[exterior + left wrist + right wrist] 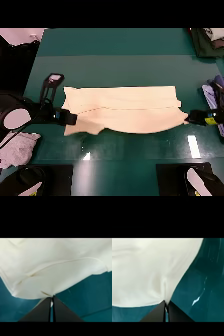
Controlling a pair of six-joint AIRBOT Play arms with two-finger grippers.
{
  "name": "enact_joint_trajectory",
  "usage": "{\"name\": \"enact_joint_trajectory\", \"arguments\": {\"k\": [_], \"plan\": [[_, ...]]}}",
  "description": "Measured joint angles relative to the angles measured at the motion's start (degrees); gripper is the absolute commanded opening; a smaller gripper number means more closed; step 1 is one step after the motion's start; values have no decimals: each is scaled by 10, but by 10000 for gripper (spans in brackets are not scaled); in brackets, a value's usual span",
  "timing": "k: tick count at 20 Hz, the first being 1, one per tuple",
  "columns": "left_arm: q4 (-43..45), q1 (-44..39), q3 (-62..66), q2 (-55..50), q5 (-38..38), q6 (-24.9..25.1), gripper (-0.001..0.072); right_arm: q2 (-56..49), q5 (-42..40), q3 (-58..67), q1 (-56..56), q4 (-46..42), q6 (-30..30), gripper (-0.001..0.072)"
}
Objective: Fold the shirts.
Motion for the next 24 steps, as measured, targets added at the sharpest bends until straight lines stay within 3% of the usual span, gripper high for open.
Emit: {"name": "enact_joint_trajectory", "arguments": {"k": [6, 13, 20, 21, 22, 23, 24], "plan": [[103, 31, 2, -22, 119, -42, 31, -116, -75, 109, 43, 15, 3, 17], [116, 150, 2, -84, 265, -53, 32, -256, -126, 212, 65, 21, 5, 19], [114, 186, 1, -163, 368, -52, 32, -349, -158, 265, 75, 39, 6, 30], [113, 187, 1, -175, 378, -52, 32, -358, -165, 269, 78, 44, 6, 162], [113, 188, 1, -185, 388, -52, 44, -365, -175, 272, 81, 47, 6, 385], [114, 189, 1, -193, 397, -52, 250, -371, -185, 274, 83, 55, 5, 507], [114, 190, 1, -198, 406, -52, 416, -375, -195, 276, 84, 62, 5, 519]]}}
